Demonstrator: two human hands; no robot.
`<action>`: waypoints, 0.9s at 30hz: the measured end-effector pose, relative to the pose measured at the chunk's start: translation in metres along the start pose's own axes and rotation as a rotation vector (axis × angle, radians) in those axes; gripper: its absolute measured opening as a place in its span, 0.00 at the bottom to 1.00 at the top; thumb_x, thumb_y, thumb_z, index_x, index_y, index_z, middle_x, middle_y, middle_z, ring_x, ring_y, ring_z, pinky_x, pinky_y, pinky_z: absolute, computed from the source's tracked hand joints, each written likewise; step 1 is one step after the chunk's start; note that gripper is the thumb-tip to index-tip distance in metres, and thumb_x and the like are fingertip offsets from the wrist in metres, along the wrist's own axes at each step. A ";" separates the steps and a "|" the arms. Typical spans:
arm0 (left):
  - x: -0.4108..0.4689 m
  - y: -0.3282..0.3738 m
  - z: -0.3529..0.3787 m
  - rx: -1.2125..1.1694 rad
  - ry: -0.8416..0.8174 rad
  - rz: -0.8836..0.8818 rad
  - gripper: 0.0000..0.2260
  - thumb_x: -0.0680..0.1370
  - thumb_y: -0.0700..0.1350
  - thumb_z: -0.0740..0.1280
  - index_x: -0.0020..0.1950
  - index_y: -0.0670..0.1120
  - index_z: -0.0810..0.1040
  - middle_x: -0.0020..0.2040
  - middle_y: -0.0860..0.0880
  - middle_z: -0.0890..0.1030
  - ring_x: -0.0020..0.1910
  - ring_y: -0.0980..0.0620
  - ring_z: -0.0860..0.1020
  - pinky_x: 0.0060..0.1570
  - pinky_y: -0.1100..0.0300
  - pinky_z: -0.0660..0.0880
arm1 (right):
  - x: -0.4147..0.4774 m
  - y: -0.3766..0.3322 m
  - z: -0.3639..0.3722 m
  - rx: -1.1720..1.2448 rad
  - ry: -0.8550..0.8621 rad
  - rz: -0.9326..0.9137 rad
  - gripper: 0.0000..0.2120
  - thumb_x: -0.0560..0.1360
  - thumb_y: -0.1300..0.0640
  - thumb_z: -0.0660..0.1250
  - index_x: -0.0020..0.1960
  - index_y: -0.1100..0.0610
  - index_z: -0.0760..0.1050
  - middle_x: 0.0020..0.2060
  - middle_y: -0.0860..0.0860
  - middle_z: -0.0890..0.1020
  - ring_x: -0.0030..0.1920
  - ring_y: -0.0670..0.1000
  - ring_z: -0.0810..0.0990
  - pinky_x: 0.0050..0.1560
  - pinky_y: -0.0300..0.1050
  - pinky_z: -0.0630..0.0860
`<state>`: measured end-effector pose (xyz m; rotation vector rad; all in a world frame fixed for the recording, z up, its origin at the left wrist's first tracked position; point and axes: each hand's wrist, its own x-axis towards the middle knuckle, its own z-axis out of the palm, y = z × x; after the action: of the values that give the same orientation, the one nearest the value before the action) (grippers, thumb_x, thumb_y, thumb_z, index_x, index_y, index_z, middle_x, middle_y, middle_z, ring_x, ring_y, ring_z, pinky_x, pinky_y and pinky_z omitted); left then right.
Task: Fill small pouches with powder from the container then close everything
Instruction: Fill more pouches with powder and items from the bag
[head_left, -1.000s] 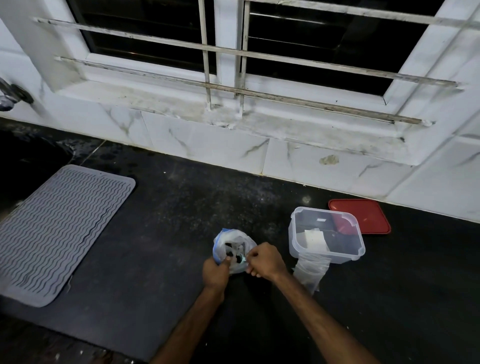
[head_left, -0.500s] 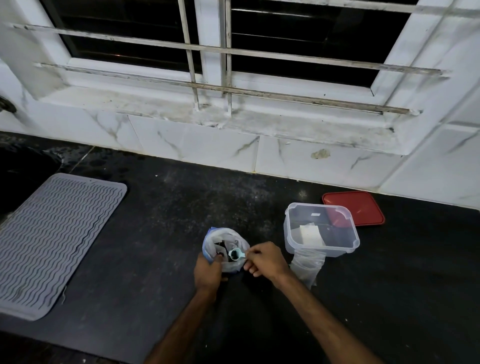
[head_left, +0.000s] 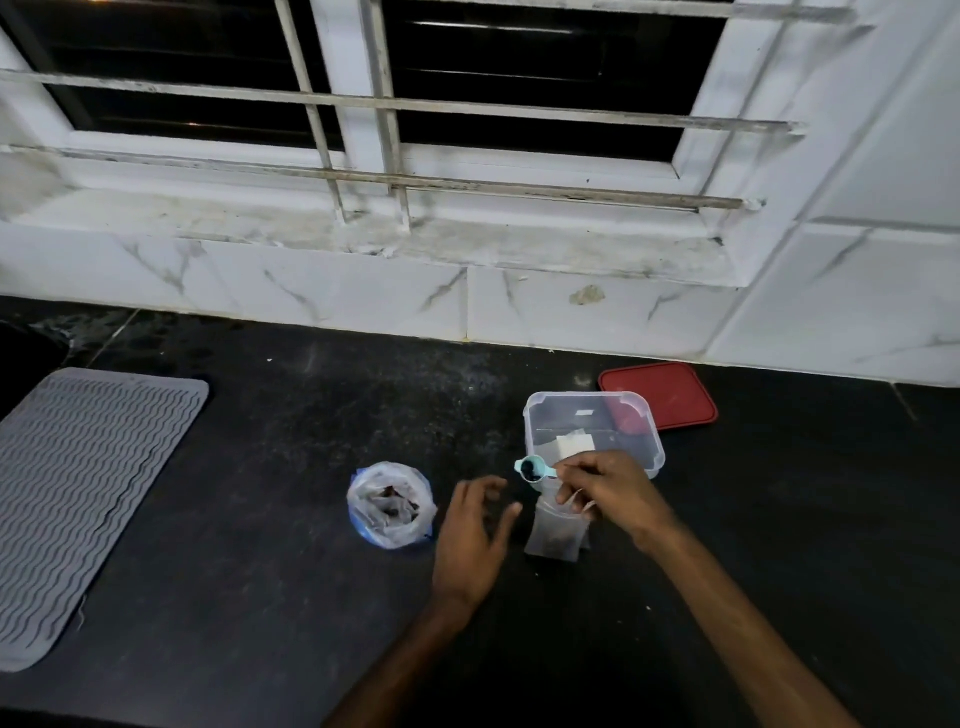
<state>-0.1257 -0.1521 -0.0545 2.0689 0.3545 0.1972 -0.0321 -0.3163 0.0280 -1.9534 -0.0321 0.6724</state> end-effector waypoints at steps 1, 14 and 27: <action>0.000 0.000 0.007 0.008 -0.032 -0.004 0.13 0.76 0.50 0.70 0.60 0.54 0.75 0.55 0.58 0.76 0.51 0.61 0.77 0.54 0.62 0.77 | -0.002 0.004 -0.009 -0.029 0.010 -0.009 0.06 0.79 0.61 0.66 0.47 0.57 0.82 0.35 0.55 0.85 0.31 0.47 0.79 0.30 0.37 0.74; 0.006 0.016 0.043 0.035 -0.028 -0.030 0.07 0.75 0.42 0.70 0.49 0.53 0.82 0.47 0.58 0.80 0.46 0.65 0.79 0.49 0.69 0.76 | 0.003 0.040 -0.034 -0.475 -0.028 -0.166 0.06 0.77 0.58 0.68 0.47 0.55 0.84 0.35 0.46 0.85 0.32 0.38 0.80 0.35 0.30 0.73; -0.004 0.016 0.045 -0.075 0.018 -0.138 0.05 0.76 0.46 0.69 0.45 0.57 0.79 0.44 0.57 0.83 0.45 0.61 0.81 0.49 0.55 0.81 | 0.001 0.064 -0.023 -0.514 0.119 -0.357 0.09 0.75 0.57 0.70 0.55 0.50 0.84 0.50 0.42 0.85 0.50 0.40 0.81 0.54 0.37 0.77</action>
<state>-0.1142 -0.1984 -0.0632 1.9615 0.4920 0.1442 -0.0376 -0.3657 -0.0190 -2.3910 -0.5119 0.3256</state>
